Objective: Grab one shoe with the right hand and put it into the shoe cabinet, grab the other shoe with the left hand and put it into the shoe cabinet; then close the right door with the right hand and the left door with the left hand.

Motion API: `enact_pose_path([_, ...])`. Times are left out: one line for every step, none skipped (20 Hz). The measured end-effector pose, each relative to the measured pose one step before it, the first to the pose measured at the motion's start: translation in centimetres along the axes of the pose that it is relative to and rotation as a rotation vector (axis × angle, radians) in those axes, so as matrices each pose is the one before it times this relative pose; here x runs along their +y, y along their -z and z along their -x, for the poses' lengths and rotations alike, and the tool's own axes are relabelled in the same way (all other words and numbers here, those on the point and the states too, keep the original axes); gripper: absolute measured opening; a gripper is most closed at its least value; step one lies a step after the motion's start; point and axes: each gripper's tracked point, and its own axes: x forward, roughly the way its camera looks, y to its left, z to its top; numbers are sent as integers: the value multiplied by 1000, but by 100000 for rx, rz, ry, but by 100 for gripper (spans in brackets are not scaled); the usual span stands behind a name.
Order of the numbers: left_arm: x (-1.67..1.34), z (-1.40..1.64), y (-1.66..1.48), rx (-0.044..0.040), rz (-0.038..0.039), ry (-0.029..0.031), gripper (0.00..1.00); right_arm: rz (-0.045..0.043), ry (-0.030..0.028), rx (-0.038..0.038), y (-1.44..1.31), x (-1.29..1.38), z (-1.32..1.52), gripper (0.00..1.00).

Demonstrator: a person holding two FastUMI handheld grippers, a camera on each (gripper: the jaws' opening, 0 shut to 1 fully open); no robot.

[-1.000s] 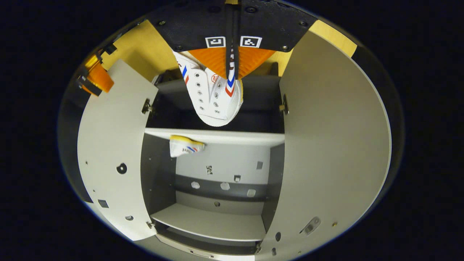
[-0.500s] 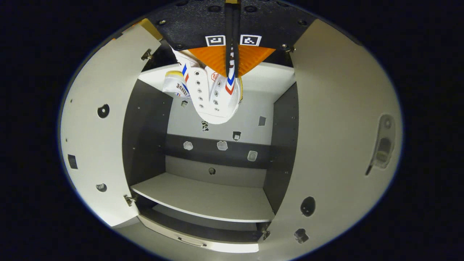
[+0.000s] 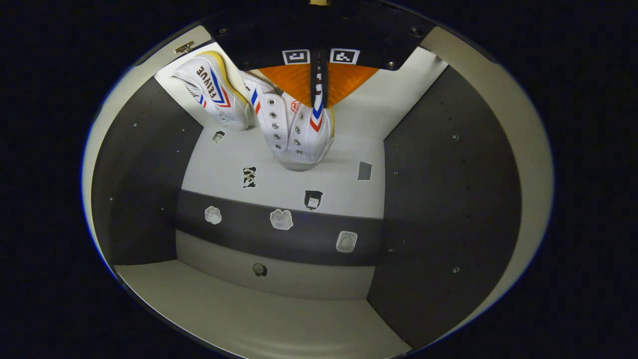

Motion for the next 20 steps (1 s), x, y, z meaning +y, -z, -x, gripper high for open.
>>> enact_pose_path([91, -896, 851, 2872, -1241, -318, 0, 393, 409, 214, 66, 14, 216, 98])
enact_pose_path([77, -491, 777, 2885, -1883, 307, 1, -32, 19, -487, -17, 75, 313, 98])
enact_pose_path([-74, -447, 796, 2419, 1833, -118, 1, -438, 285, -549, -119, -67, 146, 98])
enact_pose_path([-150, -379, 630, 3240, -807, 552, 0, -600, 699, -46, 109, -152, 314, 98])
enact_pose_path([736, 32, 642, 1588, -1745, -648, 0, -522, 581, 165, 98, -139, 184, 98])
enact_pose_path([61, -25, -23, 280, 352, 93, 1, -172, 538, 371, 131, -84, 170, 98])
enact_pose_path([-93, -52, -4, 220, -706, 1259, 1, 202, 748, 538, 98, -198, 256, 98])
enact_pose_path([-86, -18, 6, 155, -1013, 660, 4, 338, 986, 229, 68, -170, 237, 98])
enact_pose_path([124, 129, 108, 112, -280, -155, 7, 29, 19, 162, -48, -94, 346, 98])
enact_pose_path([332, 241, -469, -1439, -477, -1988, 8, -525, 2, 422, 144, 136, 428, 98])
enact_pose_path([849, 123, -918, -4102, -1345, -3673, 15, 282, 1017, 83, 135, -182, 409, 99])
enact_pose_path([551, 141, -935, -3510, -1877, -2546, 15, 946, 1290, -1, 60, -270, 596, 99])
enact_pose_path([361, 1071, -628, -2279, -1800, -2773, 13, 700, 708, 170, 139, -140, 595, 99])
enact_pose_path([430, 799, -686, -3548, -3503, -1763, 23, -146, 11, 154, 179, 52, 539, 99])
enact_pose_path([57, 1144, -664, -3960, -1323, -572, 33, -279, -270, 358, 228, 179, 672, 99])
enact_pose_path([-209, 1200, -301, -2122, 308, 338, 35, 115, 193, 349, 263, 99, 695, 98])
enact_pose_path([-118, 2059, -17, -1814, 1898, 500, 52, 795, 454, 225, 201, -53, 526, 99])
enact_pose_path([-157, 1544, -96, -1399, 1312, 384, 59, 1340, 472, -46, 112, -17, 696, 99])
enact_pose_path([-123, 1904, -4, -1614, -888, 986, 71, 1420, 610, -180, 3, -59, 517, 99])
enact_pose_path([-231, 1872, -263, -2925, -1638, 1012, 76, 1283, 332, -50, 58, -44, 573, 99])
